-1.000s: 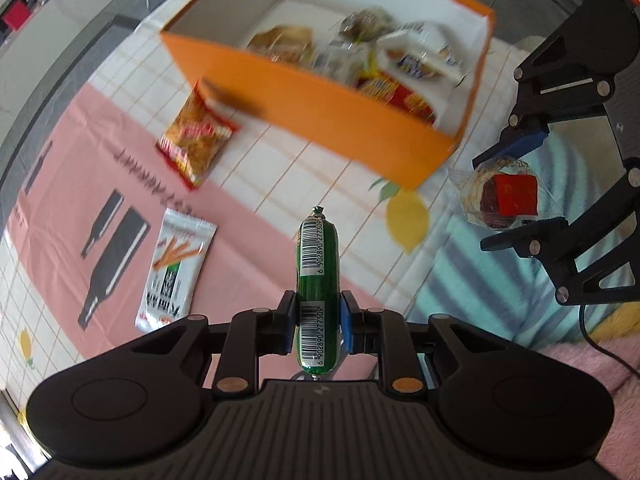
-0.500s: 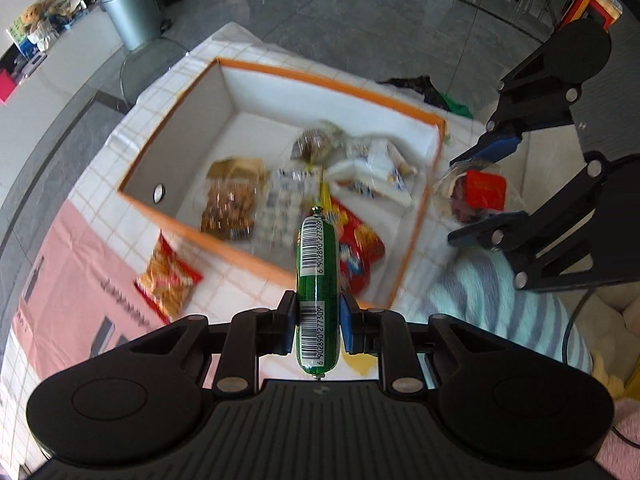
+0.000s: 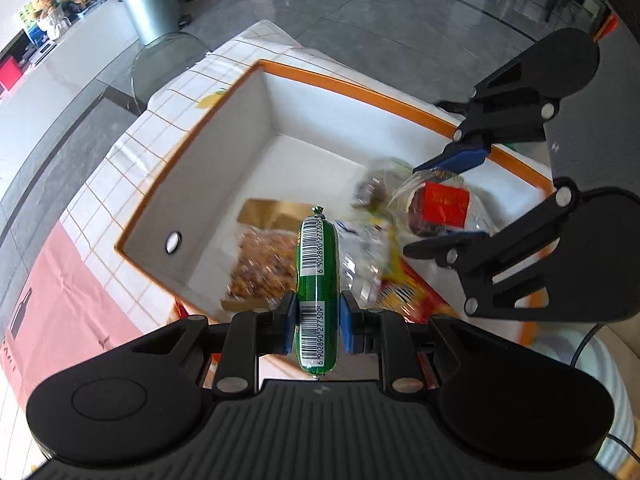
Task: Organize snacks
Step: 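Lift the sausage and red snack and carry them over the orange box, then open both tools to drop the sausage and red snack into the box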
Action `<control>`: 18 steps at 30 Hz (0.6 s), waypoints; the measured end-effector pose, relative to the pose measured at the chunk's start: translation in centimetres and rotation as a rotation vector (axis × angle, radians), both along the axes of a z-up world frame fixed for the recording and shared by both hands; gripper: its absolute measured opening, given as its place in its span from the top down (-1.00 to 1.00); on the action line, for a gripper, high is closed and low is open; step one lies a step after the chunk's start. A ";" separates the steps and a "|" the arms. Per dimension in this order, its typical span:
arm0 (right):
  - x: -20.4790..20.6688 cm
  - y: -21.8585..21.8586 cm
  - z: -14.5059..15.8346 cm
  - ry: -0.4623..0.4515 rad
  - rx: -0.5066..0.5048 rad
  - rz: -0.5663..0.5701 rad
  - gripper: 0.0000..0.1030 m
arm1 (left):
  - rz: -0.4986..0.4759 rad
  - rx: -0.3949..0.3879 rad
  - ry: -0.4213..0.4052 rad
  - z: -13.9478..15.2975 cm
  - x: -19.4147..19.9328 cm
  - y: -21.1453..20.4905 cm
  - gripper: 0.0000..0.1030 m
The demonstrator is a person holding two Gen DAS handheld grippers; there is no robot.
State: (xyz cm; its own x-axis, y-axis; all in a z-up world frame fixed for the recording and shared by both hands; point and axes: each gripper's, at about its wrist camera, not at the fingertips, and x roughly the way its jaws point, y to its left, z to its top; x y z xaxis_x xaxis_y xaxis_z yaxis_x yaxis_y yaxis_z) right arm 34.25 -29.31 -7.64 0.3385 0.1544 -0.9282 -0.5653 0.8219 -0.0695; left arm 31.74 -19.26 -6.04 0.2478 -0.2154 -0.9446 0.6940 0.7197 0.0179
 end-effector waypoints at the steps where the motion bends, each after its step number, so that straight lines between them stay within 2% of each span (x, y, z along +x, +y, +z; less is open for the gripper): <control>1: 0.6 0.0 -0.4 -0.004 0.002 0.007 0.19 | 0.007 -0.005 -0.001 -0.3 0.7 0.1 0.53; 5: 2.9 0.3 -2.2 -0.006 0.005 0.021 0.19 | 0.007 0.004 -0.009 -1.8 2.9 0.0 0.53; 15: 6.1 1.0 -5.5 0.015 -0.062 0.057 0.18 | -0.046 0.114 -0.068 -5.0 6.2 -0.4 0.53; 18: 6.4 0.9 -5.9 0.021 -0.046 0.058 0.18 | -0.055 0.131 -0.061 -5.8 6.7 -0.3 0.53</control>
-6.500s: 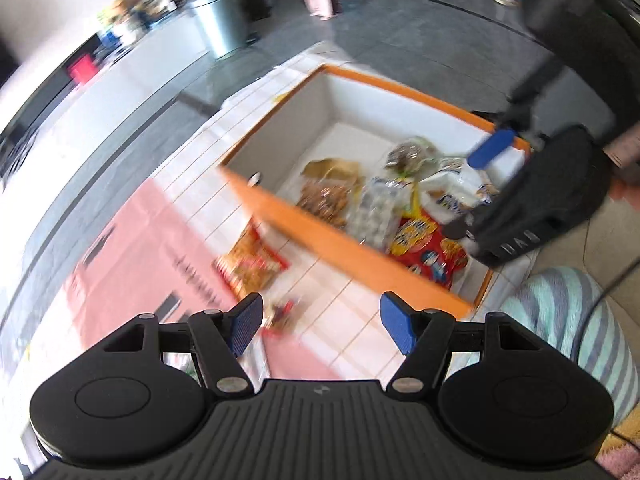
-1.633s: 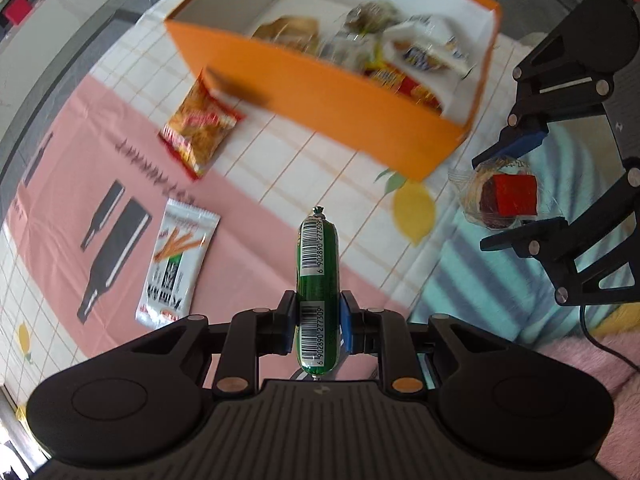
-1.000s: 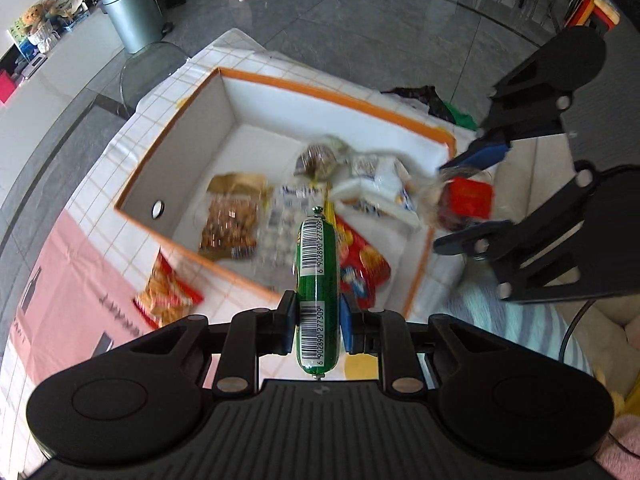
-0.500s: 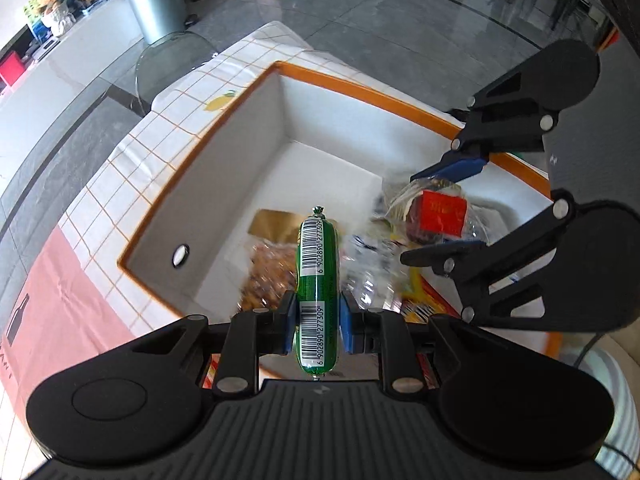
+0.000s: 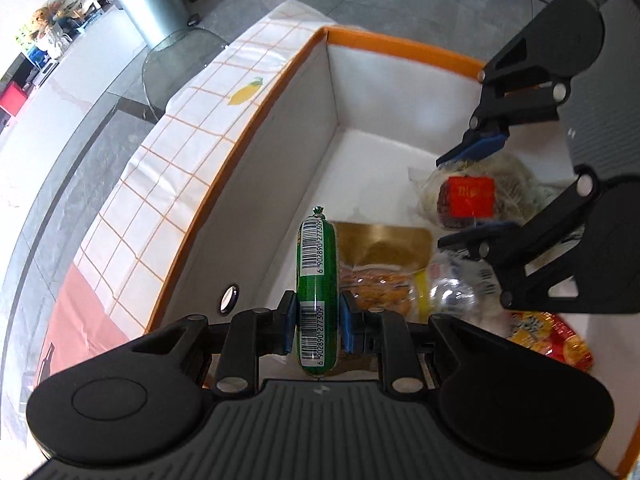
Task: Organize snacks
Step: 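Open both tools to drop the sausage and red snack into the box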
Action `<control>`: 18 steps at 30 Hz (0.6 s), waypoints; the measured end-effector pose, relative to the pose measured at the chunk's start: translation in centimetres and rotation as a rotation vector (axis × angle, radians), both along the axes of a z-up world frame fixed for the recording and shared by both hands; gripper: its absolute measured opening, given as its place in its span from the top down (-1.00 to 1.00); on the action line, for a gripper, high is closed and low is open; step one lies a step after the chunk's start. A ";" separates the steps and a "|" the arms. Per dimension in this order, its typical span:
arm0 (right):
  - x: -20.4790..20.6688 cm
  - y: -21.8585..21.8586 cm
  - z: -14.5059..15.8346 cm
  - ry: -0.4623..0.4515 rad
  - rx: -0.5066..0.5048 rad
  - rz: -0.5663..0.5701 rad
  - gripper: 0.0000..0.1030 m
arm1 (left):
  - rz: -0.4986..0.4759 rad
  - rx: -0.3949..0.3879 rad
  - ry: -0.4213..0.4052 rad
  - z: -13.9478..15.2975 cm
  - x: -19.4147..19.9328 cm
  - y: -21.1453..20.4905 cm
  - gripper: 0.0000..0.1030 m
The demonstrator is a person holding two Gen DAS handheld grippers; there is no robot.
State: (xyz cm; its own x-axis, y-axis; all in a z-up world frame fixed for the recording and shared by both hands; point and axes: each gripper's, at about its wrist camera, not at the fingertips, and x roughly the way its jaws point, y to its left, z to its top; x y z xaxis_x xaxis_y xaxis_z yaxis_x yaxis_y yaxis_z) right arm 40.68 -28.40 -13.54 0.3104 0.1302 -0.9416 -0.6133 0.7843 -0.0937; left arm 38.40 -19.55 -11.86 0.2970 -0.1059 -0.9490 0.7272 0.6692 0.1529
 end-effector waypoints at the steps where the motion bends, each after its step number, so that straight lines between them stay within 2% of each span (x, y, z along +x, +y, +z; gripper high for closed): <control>1: 0.0 0.1 -0.1 0.002 0.002 0.001 0.18 | -0.004 0.006 0.001 -0.3 0.1 0.1 0.53; 5: -0.2 -0.1 -0.6 0.010 0.005 0.004 0.17 | -0.010 0.034 0.000 -1.2 0.2 0.3 0.53; 11: 0.1 -0.7 -0.5 0.002 0.010 -0.018 0.13 | -0.003 0.029 -0.006 -1.4 0.3 0.4 0.52; 15: 0.2 -0.8 -0.1 -0.005 0.016 -0.032 0.05 | -0.014 0.021 -0.032 -1.0 -0.3 0.1 0.37; 18: 0.0 -1.0 0.6 -0.012 0.027 -0.033 -0.04 | -0.005 0.009 -0.044 -0.1 -0.6 0.2 0.17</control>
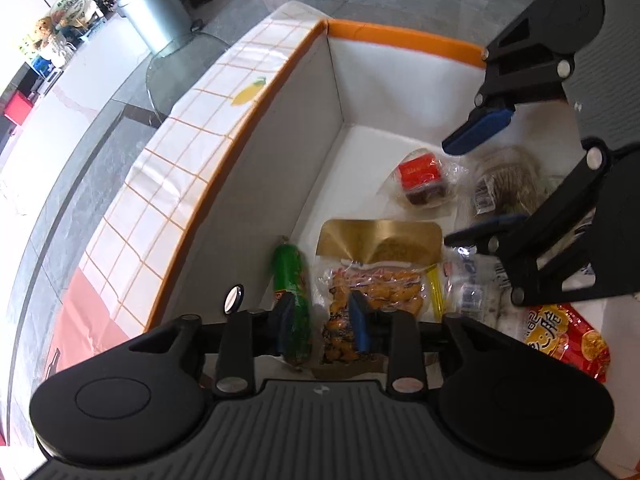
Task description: Organize snacks
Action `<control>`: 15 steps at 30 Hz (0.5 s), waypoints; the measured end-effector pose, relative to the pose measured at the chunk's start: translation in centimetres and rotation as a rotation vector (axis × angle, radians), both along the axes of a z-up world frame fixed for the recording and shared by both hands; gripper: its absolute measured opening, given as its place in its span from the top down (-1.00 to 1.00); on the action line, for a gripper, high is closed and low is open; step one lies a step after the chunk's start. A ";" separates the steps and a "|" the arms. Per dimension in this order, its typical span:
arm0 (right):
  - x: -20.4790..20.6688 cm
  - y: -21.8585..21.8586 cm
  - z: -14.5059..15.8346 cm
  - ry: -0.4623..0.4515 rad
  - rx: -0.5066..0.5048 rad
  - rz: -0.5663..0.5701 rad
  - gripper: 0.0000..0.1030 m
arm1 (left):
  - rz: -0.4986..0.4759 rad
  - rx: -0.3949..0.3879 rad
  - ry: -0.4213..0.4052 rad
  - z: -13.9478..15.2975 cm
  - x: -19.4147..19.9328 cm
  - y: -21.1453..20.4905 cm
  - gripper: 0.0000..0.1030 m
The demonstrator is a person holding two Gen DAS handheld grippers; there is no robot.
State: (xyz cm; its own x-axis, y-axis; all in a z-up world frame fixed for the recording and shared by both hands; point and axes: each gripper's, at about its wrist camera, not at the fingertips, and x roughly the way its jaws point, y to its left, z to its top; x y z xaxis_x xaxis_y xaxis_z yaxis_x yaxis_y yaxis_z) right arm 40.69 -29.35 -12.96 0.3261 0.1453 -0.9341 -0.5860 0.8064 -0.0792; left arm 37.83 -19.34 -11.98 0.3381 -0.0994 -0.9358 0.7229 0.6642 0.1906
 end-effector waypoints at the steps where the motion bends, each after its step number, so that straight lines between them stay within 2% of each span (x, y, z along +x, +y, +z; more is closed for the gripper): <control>1: -0.1 0.1 0.2 -0.004 -0.001 -0.002 -0.10 | 0.006 -0.004 -0.006 0.3 -0.1 0.1 0.14; 8: -1.2 0.4 2.3 -0.008 -0.017 -0.020 -0.17 | -0.004 -0.032 -0.035 3.4 -2.3 0.9 0.13; 9: -1.4 0.5 2.6 0.000 -0.013 -0.031 -0.24 | -0.004 -0.034 -0.043 3.9 -2.7 1.1 0.12; 10: -1.5 0.4 3.0 0.010 -0.006 -0.046 -0.29 | 0.001 -0.036 -0.047 4.4 -3.0 1.3 0.11; 15: -3.2 0.9 5.2 0.023 0.041 -0.109 -0.29 | 0.056 -0.074 -0.054 6.9 -5.2 3.4 0.02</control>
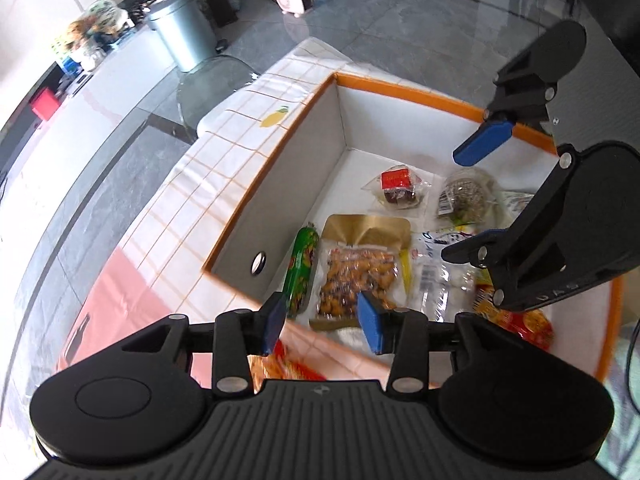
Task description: Organize snacks
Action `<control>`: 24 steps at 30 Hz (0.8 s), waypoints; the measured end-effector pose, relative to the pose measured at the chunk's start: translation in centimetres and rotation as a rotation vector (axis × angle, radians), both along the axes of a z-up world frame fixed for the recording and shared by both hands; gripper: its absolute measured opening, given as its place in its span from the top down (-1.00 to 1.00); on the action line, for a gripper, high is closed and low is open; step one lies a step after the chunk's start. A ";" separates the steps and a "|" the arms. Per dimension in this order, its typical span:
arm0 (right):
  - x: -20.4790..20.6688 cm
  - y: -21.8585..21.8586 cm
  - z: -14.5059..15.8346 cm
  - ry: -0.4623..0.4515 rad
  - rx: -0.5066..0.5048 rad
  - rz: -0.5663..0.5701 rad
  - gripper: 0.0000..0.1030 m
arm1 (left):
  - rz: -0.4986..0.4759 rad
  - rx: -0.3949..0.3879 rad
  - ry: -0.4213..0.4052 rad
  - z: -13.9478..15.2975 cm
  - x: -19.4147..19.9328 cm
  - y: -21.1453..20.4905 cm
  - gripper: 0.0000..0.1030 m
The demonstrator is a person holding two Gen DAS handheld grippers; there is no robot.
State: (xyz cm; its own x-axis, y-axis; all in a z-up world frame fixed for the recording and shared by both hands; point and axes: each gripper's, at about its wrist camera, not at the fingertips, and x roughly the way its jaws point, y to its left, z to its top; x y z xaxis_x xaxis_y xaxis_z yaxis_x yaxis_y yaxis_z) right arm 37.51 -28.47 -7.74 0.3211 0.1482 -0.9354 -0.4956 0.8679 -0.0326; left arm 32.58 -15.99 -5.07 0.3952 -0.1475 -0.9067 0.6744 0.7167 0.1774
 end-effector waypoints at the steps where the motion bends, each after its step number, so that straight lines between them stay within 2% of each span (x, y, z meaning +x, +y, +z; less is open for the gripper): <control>1: -0.5 0.1 0.6 -0.008 0.011 -0.004 -0.29 | 0.010 -0.008 -0.001 0.5 -0.6 0.5 0.01; 6: -3.4 1.9 2.8 -0.032 0.085 -0.015 -0.30 | 0.071 -0.055 -0.026 3.1 -3.4 3.6 -0.11; 9: -5.8 3.3 3.9 -0.039 0.133 -0.008 -0.30 | 0.109 -0.047 -0.054 4.0 -5.3 5.3 -0.23; 11: -7.2 4.4 4.3 -0.037 0.162 -0.007 -0.31 | 0.115 -0.027 -0.058 4.3 -6.6 6.4 -0.24; 18: -11.0 8.8 4.0 -0.035 0.216 0.013 -0.34 | 0.082 0.069 -0.055 3.7 -11.2 10.2 -0.31; 24: -14.0 12.0 2.5 -0.121 0.223 -0.002 -0.34 | 0.063 0.065 -0.064 2.5 -14.1 13.8 -0.48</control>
